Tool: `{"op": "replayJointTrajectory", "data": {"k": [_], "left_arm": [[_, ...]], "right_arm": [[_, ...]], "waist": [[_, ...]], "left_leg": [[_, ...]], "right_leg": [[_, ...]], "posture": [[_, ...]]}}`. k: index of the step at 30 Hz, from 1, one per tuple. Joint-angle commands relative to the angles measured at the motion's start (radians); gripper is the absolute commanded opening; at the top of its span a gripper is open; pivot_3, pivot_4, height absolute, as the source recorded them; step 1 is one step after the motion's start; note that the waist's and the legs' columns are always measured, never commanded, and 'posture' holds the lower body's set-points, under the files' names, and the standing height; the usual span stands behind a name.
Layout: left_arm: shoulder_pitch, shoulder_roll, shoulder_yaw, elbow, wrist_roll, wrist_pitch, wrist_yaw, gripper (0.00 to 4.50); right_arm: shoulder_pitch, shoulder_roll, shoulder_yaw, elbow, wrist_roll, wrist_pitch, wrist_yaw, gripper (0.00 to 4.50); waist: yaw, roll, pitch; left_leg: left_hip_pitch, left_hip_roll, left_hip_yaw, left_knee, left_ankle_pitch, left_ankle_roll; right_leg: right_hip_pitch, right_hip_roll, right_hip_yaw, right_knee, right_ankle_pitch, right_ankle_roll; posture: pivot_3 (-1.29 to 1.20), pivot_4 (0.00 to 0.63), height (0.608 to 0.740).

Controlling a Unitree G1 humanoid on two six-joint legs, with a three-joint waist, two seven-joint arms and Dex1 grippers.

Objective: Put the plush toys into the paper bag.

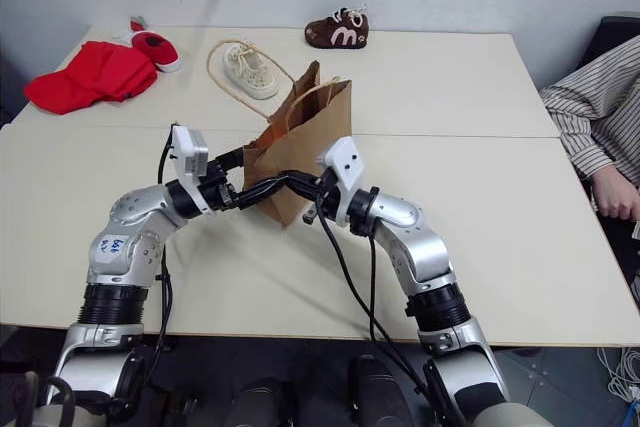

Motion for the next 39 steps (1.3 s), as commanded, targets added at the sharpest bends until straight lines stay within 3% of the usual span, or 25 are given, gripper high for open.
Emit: {"op": "replayJointTrajectory", "data": {"k": [1, 9, 16, 20, 26, 27, 29, 31, 35, 39], "left_arm": [[-0.021, 0.022, 0.022, 0.001, -0.006, -0.006, -0.009, 2.58], [-0.056, 0.037, 0.018, 0.011, -0.082, 0.082, -0.113, 0.04], [-0.080, 0.133, -0.027, -0.040, -0.196, 0.249, -0.378, 0.04], [-0.075, 0.224, -0.128, 0.028, -0.093, 0.138, -0.580, 0.04], [-0.120, 0.229, -0.156, 0.144, 0.017, -0.009, -0.594, 0.04], [-0.127, 0.247, -0.166, 0.140, 0.010, 0.069, -0.593, 0.22], [-0.119, 0.268, -0.167, 0.135, 0.046, 0.041, -0.577, 0.69], [-0.107, 0.274, -0.130, 0.124, 0.047, 0.018, -0.541, 1.28], [-0.046, 0.329, -0.049, 0.072, 0.026, 0.025, -0.501, 2.61], [0.083, 0.399, 0.067, 0.013, 0.001, 0.011, -0.466, 3.87]], "right_arm": [[0.031, -0.065, -0.043, -0.091, 0.022, 0.010, 0.021, 0.00], [0.260, -0.335, -0.162, -0.268, 0.111, 0.033, 0.175, 0.00], [0.477, -0.515, -0.318, -0.379, 0.213, -0.014, 0.326, 0.00], [0.647, -0.606, -0.477, -0.371, 0.239, -0.074, 0.419, 0.00], [0.705, -0.606, -0.536, -0.335, 0.216, -0.162, 0.428, 0.00], [0.715, -0.613, -0.537, -0.344, 0.256, -0.118, 0.437, 0.00], [0.719, -0.613, -0.540, -0.370, 0.294, -0.087, 0.429, 0.00], [0.715, -0.620, -0.539, -0.393, 0.301, -0.082, 0.422, 0.37], [0.713, -0.648, -0.544, -0.418, 0.336, -0.013, 0.412, 1.63], [0.679, -0.664, -0.556, -0.383, 0.302, -0.067, 0.427, 3.03]], "waist": [[0.001, 0.000, 0.000], [0.012, 0.000, 0.000], [0.003, 0.000, 0.000], [0.012, 0.001, 0.000], [0.011, 0.000, 0.000], [0.011, 0.000, 0.000], [0.011, 0.000, 0.000], [0.010, 0.001, 0.000], [0.006, 0.001, 0.000], [0.008, 0.001, 0.000]], "left_leg": [[0.000, 0.000, 0.000, 0.000, 0.000, 0.000], [-0.001, -0.001, -0.001, 0.000, 0.000, 0.001], [0.001, 0.000, 0.000, -0.001, 0.000, 0.000], [0.001, -0.001, 0.000, -0.001, 0.000, -0.001], [0.004, -0.001, -0.001, 0.001, 0.000, 0.000], [0.003, -0.001, -0.001, 0.000, 0.000, 0.000], [0.003, -0.001, -0.001, 0.000, 0.000, 0.001], [0.003, -0.001, -0.001, 0.000, -0.001, 0.001], [0.003, 0.000, -0.001, 0.000, -0.001, 0.001], [0.003, 0.000, -0.001, -0.001, -0.001, 0.001]], "right_leg": [[0.000, 0.000, 0.000, 0.000, 0.000, 0.000], [0.000, -0.001, -0.001, -0.003, 0.000, 0.000], [0.000, 0.002, 0.001, -0.003, 0.000, 0.000], [0.001, 0.002, 0.001, -0.004, 0.000, 0.000], [0.006, 0.003, 0.001, -0.006, 0.001, 0.001], [0.006, 0.003, 0.001, -0.006, 0.001, 0.001], [0.006, 0.003, 0.001, -0.007, 0.001, 0.001], [0.006, 0.003, 0.001, -0.006, 0.001, 0.001], [0.005, 0.002, 0.002, -0.005, 0.001, 0.001], [0.005, 0.002, 0.001, -0.005, 0.000, 0.001]], "posture": [[0.00, 0.150, 0.740], [0.00, 0.150, 0.740], [0.00, 0.150, 0.740], [0.00, 0.150, 0.740], [0.00, 0.150, 0.740], [0.00, 0.150, 0.740], [0.00, 0.150, 0.740], [0.00, 0.150, 0.740], [0.00, 0.150, 0.740], [0.00, 0.150, 0.740]]}}
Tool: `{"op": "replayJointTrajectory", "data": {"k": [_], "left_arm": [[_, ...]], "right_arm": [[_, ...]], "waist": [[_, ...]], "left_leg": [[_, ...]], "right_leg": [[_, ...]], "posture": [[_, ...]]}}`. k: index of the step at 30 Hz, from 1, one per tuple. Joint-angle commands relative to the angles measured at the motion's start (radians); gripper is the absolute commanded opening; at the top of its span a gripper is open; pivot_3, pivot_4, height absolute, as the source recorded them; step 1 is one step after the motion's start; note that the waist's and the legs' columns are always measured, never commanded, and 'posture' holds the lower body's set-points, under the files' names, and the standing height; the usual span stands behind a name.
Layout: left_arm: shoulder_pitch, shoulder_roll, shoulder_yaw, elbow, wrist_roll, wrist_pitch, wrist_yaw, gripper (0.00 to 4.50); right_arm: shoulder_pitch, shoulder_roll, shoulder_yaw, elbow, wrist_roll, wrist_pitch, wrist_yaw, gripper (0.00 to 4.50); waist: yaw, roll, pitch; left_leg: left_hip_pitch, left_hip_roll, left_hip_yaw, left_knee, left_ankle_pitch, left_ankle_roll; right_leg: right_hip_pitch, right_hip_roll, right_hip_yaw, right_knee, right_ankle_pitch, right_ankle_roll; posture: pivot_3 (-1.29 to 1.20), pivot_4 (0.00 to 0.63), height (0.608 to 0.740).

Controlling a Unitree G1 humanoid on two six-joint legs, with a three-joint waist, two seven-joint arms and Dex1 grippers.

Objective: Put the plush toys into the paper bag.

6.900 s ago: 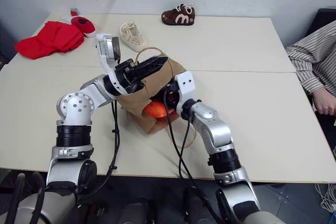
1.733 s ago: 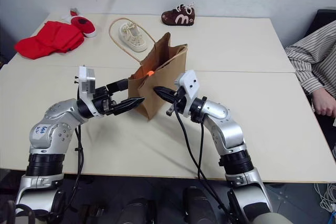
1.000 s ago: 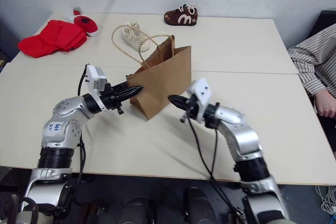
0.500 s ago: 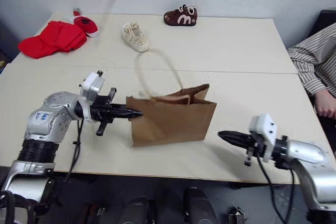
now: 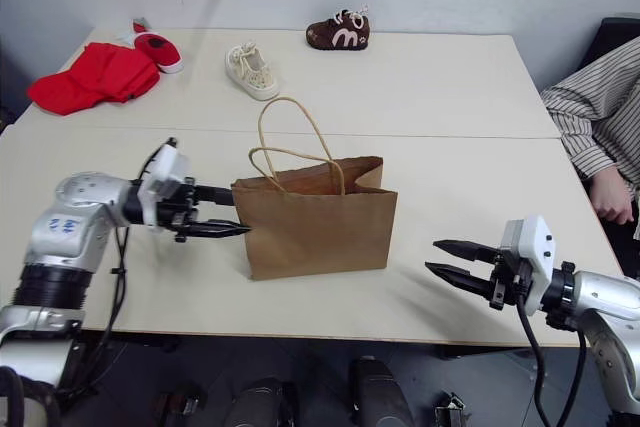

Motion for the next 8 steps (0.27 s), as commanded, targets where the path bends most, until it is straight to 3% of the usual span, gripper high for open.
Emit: {"op": "replayJointTrajectory", "data": {"k": [1, 2, 4, 8], "left_arm": [[0.117, 0.084, 0.120, -0.076, -0.049, 0.035, 0.008, 4.20], [0.170, 0.115, 0.153, -0.089, -0.063, 0.067, 0.003, 4.48], [0.270, 0.141, 0.236, -0.087, -0.051, 0.033, 0.044, 4.50], [0.377, 0.155, 0.315, -0.094, -0.014, -0.056, 0.100, 4.50]], "right_arm": [[-0.040, -0.037, -0.040, 0.037, -0.018, -0.064, 0.025, 3.40], [-0.057, -0.055, -0.043, 0.073, -0.031, -0.079, 0.044, 3.71], [-0.113, -0.092, -0.039, 0.175, -0.066, -0.138, 0.087, 4.46], [-0.192, -0.121, -0.013, 0.286, -0.087, -0.188, 0.131, 4.49]], "waist": [[0.001, 0.000, 0.000], [-0.003, 0.000, 0.000], [-0.001, 0.000, 0.000], [0.004, 0.000, 0.000]], "left_leg": [[0.000, 0.000, 0.000, 0.000, 0.000, 0.000], [0.000, 0.000, 0.000, 0.000, 0.000, 0.000], [0.000, 0.000, 0.001, 0.000, -0.001, 0.001], [0.000, 0.000, 0.000, 0.000, -0.001, 0.002]], "right_leg": [[0.000, 0.000, 0.000, 0.000, 0.000, 0.000], [0.000, -0.001, 0.000, 0.000, 0.000, 0.000], [0.000, -0.001, 0.000, -0.001, 0.000, 0.000], [0.000, -0.002, -0.001, -0.002, 0.000, 0.000]], "posture": [[0.00, 0.150, 0.740], [0.00, 0.150, 0.740], [0.00, 0.150, 0.740], [0.00, 0.150, 0.740]]}}
